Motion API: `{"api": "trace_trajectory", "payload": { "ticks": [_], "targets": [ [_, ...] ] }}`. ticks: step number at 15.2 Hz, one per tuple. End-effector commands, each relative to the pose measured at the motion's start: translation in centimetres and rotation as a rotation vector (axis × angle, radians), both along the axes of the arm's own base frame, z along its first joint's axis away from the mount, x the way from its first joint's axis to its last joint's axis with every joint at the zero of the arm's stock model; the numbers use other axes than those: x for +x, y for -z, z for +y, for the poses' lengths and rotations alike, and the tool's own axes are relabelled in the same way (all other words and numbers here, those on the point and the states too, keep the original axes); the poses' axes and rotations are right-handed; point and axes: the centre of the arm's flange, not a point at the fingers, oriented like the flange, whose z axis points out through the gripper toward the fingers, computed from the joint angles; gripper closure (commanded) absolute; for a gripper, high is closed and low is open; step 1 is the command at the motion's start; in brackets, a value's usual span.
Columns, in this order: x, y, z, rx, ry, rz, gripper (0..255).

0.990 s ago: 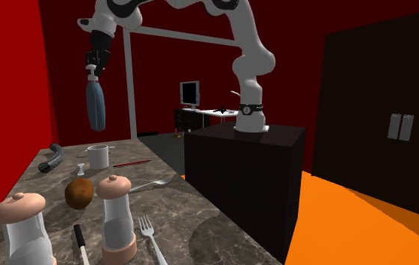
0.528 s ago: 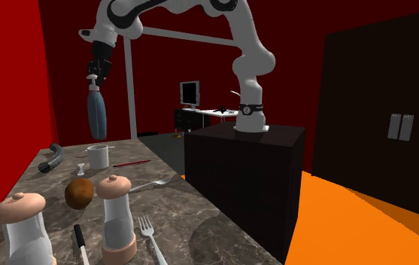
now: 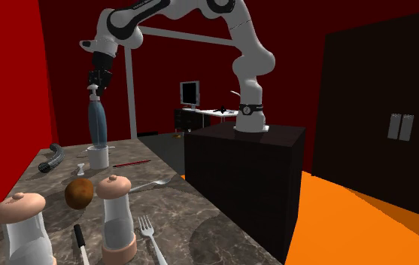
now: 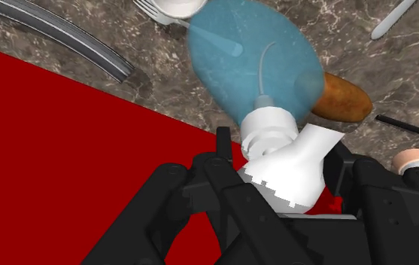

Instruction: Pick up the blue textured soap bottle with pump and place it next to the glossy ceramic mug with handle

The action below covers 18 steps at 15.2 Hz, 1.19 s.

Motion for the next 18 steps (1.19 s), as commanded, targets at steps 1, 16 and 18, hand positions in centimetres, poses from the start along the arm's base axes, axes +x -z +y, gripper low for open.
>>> {"api": "trace_trajectory", "payload": {
  "ticks": [1,16,18],
  "targets": [
    [-0.2,1.2,0.0,-0.001,0.000,-0.001,255],
    [-0.2,9.1,0.0,-0.001,0.000,-0.001,255],
    [-0.2,10.1,0.0,-0.001,0.000,-0.001,255]
  ]
}}
